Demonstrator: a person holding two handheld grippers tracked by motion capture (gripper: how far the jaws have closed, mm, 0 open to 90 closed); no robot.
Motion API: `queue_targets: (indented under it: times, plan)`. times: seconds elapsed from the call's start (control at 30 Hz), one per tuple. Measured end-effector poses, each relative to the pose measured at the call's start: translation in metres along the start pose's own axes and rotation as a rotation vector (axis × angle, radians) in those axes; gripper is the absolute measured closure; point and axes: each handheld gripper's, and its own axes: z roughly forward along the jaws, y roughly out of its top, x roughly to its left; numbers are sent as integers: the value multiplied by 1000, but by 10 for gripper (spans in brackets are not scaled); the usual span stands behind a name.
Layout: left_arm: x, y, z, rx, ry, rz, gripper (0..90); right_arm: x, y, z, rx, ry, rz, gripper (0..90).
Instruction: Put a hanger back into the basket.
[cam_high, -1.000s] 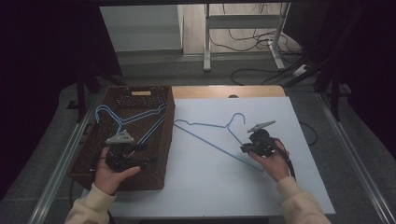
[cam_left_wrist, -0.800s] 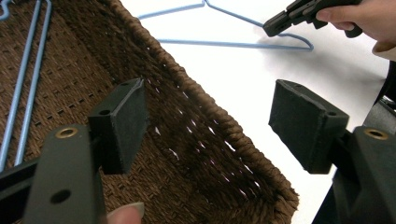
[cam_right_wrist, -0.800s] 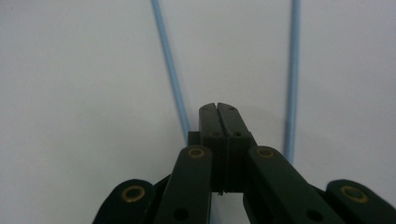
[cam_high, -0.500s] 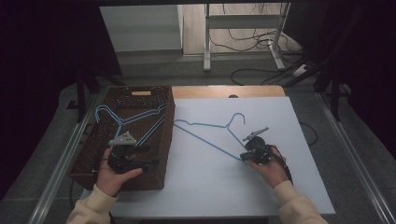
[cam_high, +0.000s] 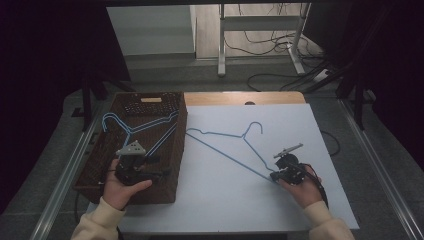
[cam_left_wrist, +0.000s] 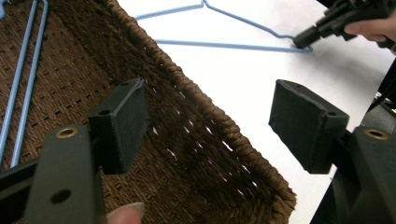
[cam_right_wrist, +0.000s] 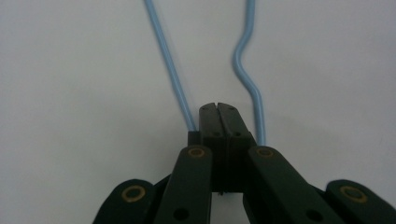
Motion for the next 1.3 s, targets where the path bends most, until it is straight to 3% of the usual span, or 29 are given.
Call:
queue_targets:
  times: [0.17,0.27,0.5,0.8,0.97,1.1,1.3]
  plan:
    - [-1,1,0,-1,-3,4,277,13,-21,-11,26,28,-4,900]
    - [-1,1,0,-3,-4,3,277,24,-31,-14,37,70,-17,900]
    - [0,1,1,-2,-7,-2,277,37,-40,-16,61,143,-27,900]
    - [-1,1,2,2,-8,2,277,56,-43,-15,92,260,-85,900]
    - [0,1,3,0,-10,-4,277,44,-23,-21,-8,216,-85,900]
    - [-1,1,3,1,-10,-2,278,28,8,-17,-100,150,-90,900]
    - [-1,2,3,-1,-11,1,277,-3,62,7,-136,54,-51,900]
